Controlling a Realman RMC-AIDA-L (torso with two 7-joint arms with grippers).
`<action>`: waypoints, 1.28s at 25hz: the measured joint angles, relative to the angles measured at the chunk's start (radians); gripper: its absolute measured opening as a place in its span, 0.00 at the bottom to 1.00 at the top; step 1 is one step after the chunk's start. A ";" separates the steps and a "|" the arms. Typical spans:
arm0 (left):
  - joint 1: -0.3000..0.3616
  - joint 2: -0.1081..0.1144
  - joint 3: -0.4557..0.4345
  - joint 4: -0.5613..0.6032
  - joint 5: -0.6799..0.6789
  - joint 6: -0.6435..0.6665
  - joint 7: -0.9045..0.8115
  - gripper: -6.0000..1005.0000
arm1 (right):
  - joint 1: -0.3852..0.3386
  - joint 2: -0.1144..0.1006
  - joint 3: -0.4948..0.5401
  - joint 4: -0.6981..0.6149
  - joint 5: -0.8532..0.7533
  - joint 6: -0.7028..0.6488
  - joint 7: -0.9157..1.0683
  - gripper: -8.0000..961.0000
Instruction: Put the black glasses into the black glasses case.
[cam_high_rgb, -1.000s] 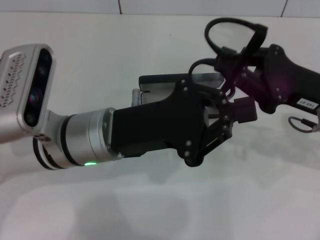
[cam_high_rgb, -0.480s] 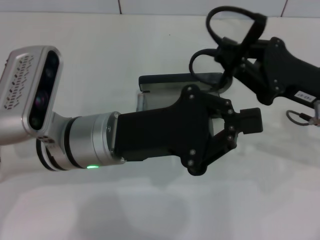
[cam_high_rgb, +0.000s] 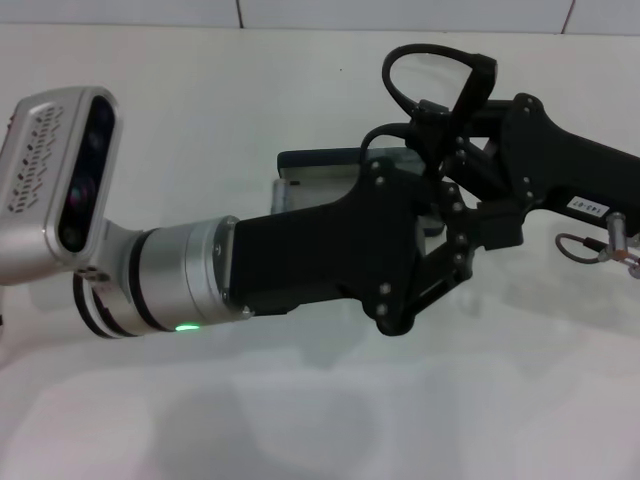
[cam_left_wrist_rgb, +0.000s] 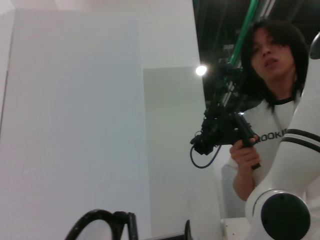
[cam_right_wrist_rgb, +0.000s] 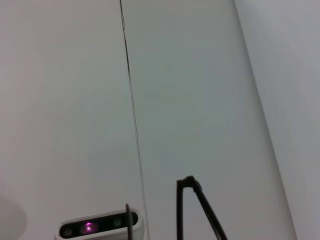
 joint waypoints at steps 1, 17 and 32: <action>0.000 0.000 -0.001 -0.003 -0.001 0.000 0.000 0.05 | 0.000 0.000 -0.002 0.000 -0.001 0.000 0.000 0.12; 0.003 -0.001 0.002 -0.038 -0.053 -0.027 -0.004 0.05 | 0.002 0.000 -0.051 0.000 0.002 0.011 0.000 0.12; 0.005 -0.002 0.001 -0.044 -0.057 -0.027 -0.003 0.05 | -0.003 0.000 -0.061 0.000 0.002 0.009 0.000 0.12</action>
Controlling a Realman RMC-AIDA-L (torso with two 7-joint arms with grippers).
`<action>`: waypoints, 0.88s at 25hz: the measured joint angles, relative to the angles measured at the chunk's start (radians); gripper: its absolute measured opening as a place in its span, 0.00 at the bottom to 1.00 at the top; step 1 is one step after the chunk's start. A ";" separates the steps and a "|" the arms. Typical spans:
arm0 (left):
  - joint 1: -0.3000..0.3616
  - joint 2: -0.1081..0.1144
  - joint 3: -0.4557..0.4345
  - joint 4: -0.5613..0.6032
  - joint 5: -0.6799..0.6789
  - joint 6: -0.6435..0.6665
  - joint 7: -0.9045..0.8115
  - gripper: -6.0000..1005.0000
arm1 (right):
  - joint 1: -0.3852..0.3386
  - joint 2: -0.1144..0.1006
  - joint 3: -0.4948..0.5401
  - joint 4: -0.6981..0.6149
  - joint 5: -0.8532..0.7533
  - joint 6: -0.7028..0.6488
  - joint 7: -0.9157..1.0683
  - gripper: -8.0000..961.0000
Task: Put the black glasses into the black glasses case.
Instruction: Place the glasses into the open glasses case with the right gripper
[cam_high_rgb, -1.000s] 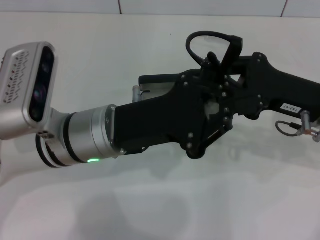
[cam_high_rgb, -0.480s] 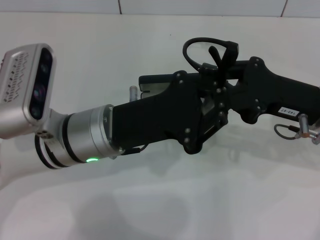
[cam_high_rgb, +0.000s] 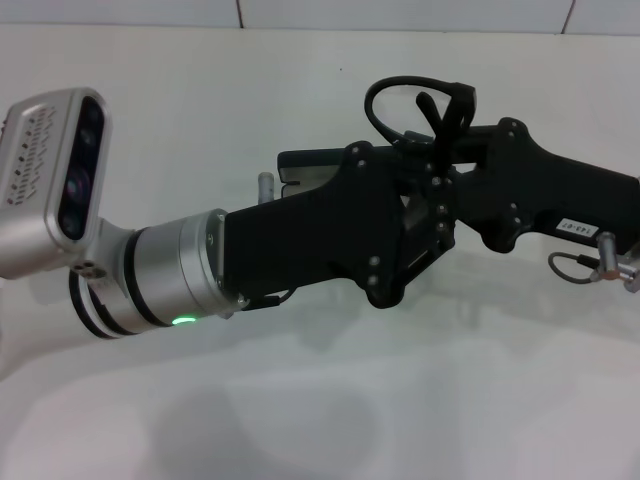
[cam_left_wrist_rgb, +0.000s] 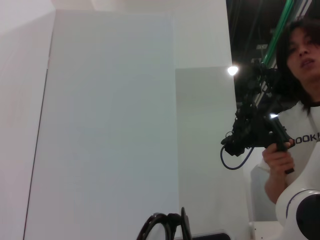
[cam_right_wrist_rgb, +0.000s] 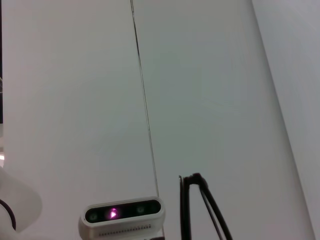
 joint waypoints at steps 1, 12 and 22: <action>0.000 0.000 0.000 0.000 0.000 0.000 0.000 0.05 | 0.000 0.000 0.000 0.000 0.000 0.000 0.000 0.12; 0.032 0.015 -0.001 0.000 0.010 0.039 -0.003 0.05 | -0.032 -0.002 0.007 -0.011 0.052 0.009 0.000 0.12; 0.162 0.095 -0.098 0.003 0.010 0.116 -0.002 0.05 | -0.154 -0.004 -0.039 -0.455 -0.177 0.110 0.232 0.12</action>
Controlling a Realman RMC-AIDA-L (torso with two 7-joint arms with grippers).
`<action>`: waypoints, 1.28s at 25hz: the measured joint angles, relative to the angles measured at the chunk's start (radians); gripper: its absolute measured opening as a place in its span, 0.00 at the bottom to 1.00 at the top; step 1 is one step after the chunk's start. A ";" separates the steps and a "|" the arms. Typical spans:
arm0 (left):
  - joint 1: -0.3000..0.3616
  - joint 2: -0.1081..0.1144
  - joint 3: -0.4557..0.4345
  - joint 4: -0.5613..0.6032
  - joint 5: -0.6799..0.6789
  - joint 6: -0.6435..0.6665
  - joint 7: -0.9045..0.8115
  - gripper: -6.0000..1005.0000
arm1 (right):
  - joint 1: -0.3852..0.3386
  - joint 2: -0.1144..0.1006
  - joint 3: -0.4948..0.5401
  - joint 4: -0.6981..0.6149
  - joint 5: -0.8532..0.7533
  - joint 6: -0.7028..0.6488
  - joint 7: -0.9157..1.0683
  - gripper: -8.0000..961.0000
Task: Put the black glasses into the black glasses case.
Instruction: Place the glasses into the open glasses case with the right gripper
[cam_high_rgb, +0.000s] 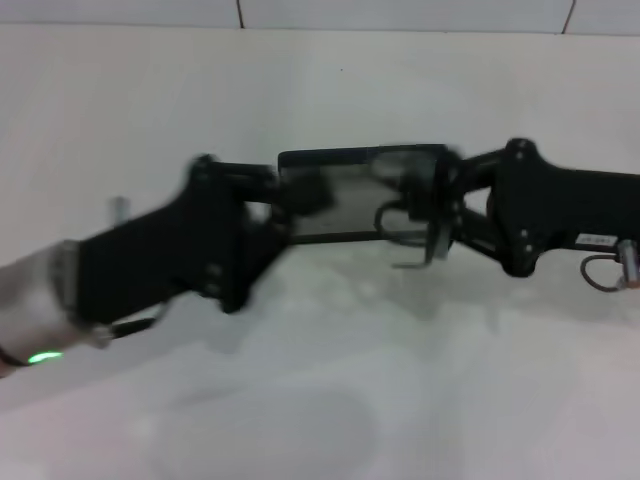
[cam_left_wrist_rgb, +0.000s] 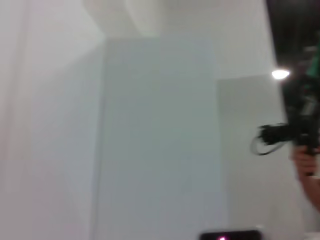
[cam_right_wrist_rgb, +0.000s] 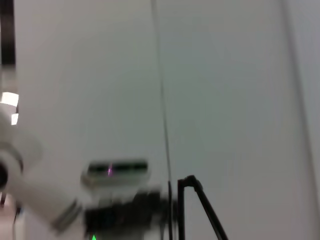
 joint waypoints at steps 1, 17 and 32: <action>0.017 0.004 -0.019 0.000 0.000 0.003 -0.001 0.05 | -0.025 0.002 -0.019 -0.093 -0.038 0.028 0.057 0.12; 0.128 0.018 -0.167 -0.004 0.004 0.044 0.004 0.05 | -0.027 -0.001 -0.387 -0.835 -0.704 0.360 0.761 0.12; 0.133 0.016 -0.172 -0.005 -0.004 0.039 0.006 0.05 | 0.037 0.004 -0.725 -0.877 -1.160 0.625 1.043 0.12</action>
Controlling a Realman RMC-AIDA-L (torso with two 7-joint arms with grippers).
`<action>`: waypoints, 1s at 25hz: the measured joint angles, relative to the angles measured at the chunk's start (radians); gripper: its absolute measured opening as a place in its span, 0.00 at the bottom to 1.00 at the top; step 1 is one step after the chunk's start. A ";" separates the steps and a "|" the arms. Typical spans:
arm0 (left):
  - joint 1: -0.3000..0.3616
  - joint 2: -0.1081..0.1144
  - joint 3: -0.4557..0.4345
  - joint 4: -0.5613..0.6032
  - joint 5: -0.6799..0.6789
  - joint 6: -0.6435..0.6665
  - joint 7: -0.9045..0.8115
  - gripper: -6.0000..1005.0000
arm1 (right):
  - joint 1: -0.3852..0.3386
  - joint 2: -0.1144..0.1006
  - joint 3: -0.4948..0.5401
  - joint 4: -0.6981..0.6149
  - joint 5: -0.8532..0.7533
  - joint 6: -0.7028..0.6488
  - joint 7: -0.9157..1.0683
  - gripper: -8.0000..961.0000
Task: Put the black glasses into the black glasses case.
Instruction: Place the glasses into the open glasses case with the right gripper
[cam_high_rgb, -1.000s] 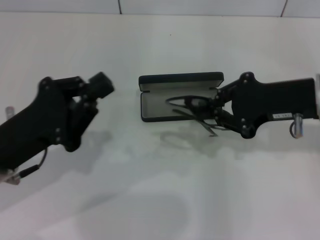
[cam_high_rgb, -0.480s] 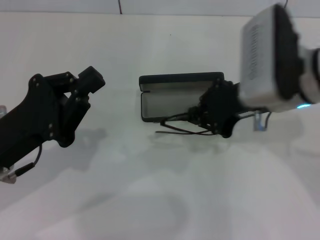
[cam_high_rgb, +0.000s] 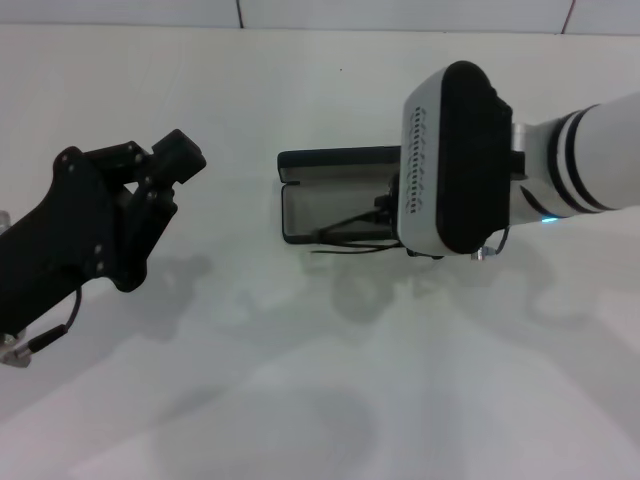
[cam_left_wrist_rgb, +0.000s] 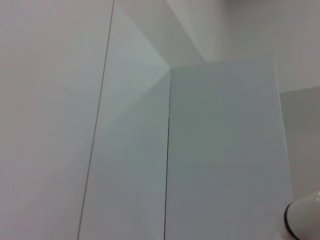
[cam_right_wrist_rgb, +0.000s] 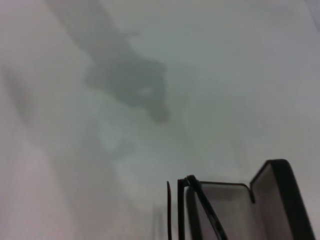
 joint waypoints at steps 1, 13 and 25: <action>-0.001 0.000 0.000 0.000 0.000 0.000 0.000 0.05 | 0.000 0.000 -0.008 -0.001 -0.017 0.012 0.011 0.12; -0.007 -0.003 0.000 -0.001 -0.002 -0.001 0.000 0.05 | -0.009 0.000 -0.117 0.066 -0.134 0.227 0.069 0.12; -0.003 -0.005 0.000 -0.002 0.003 0.001 0.000 0.05 | -0.014 0.000 -0.170 0.154 -0.164 0.354 0.105 0.12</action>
